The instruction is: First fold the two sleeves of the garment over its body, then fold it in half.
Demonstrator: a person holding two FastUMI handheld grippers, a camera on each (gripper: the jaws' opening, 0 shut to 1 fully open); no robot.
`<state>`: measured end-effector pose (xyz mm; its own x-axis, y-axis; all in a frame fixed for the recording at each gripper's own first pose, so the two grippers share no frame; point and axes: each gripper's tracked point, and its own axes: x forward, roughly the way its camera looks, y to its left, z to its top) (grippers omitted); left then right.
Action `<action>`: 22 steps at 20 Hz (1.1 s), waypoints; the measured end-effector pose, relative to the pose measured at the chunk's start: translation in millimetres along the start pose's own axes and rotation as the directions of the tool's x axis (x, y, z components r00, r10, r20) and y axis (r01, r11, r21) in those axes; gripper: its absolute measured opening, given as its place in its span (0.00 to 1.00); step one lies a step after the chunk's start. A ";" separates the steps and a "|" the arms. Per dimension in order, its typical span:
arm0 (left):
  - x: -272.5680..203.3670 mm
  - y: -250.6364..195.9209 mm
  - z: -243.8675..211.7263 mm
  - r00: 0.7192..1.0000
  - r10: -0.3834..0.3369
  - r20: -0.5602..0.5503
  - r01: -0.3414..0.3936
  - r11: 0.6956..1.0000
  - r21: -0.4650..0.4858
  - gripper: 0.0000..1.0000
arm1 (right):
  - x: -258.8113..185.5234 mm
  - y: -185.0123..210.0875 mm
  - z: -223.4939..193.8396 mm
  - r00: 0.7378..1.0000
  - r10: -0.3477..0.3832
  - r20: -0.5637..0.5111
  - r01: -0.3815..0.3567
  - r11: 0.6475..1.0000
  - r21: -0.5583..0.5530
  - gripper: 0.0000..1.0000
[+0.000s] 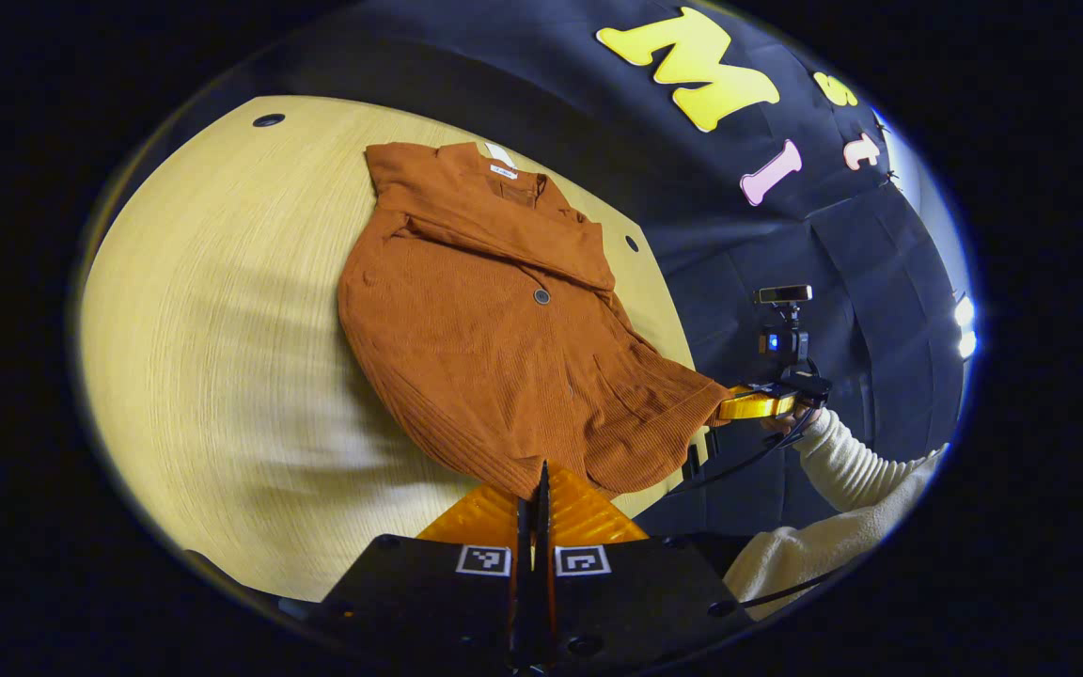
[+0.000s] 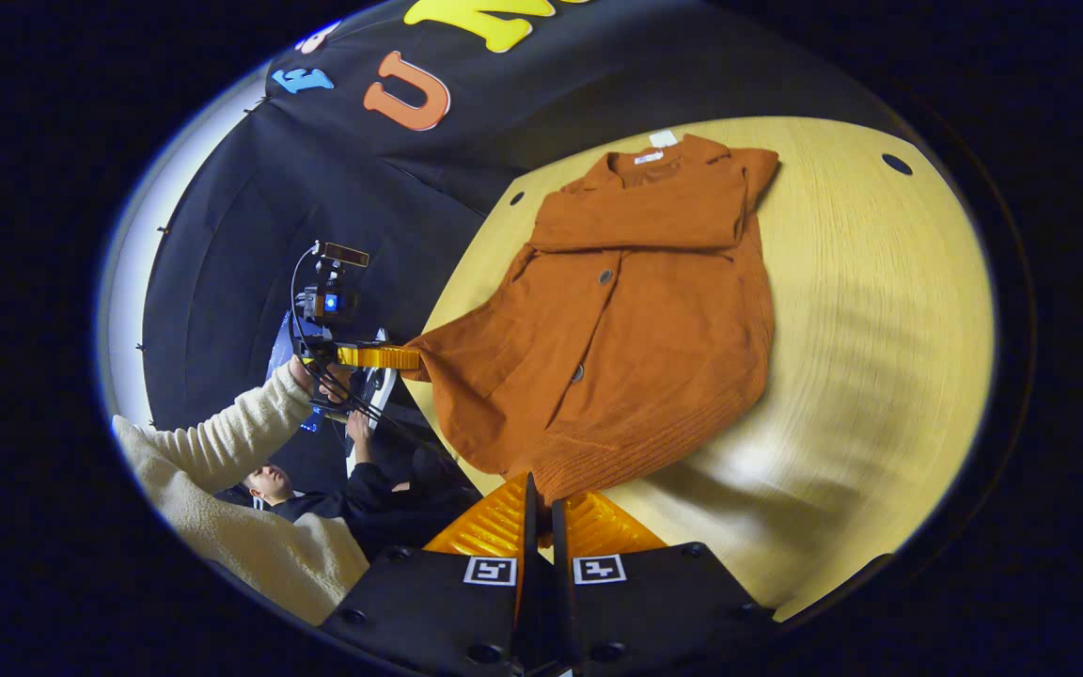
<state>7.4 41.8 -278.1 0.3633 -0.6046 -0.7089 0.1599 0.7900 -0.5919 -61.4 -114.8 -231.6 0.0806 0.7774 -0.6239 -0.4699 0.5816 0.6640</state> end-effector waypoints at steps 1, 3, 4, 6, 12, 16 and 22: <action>0.3 3.6 1.7 1.000 0.007 -0.001 -0.007 0.999 0.031 0.03 | -0.8 2.7 9.4 1.000 -0.004 0.011 0.004 1.000 -0.011 0.07; -3.3 11.0 11.9 1.000 0.024 0.004 -0.025 0.996 0.089 0.03 | -4.0 8.8 28.7 0.999 -0.012 0.035 0.012 1.000 -0.021 0.08; -5.1 12.1 19.0 1.000 0.025 0.017 -0.026 0.993 0.115 0.03 | -5.0 11.5 39.9 0.999 -0.015 0.048 0.016 1.000 -0.026 0.07; -8.6 12.9 36.4 0.998 0.013 0.056 -0.022 0.986 0.165 0.03 | -7.4 13.0 63.5 0.997 -0.029 0.073 0.031 0.999 -0.034 0.08; -9.0 27.3 84.3 0.995 0.047 0.087 -0.068 0.965 0.254 0.03 | -8.4 10.9 144.0 0.985 -0.062 0.159 0.070 0.997 -0.045 0.08; 4.0 35.6 111.7 0.994 0.063 0.094 -0.086 0.957 0.277 0.03 | 5.0 -8.2 193.4 0.977 -0.074 0.200 0.080 0.997 -0.023 0.07; 34.2 58.2 156.2 0.981 0.103 0.165 -0.147 0.948 0.282 0.03 | 39.6 -58.2 255.8 0.960 -0.141 0.242 0.141 0.990 0.017 0.08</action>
<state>172.4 83.0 -276.9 0.5241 -0.4953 -0.6929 0.3574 0.8663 -0.3490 194.0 -56.5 -189.5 0.3563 0.7220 -0.5932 -0.4387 0.6897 0.5760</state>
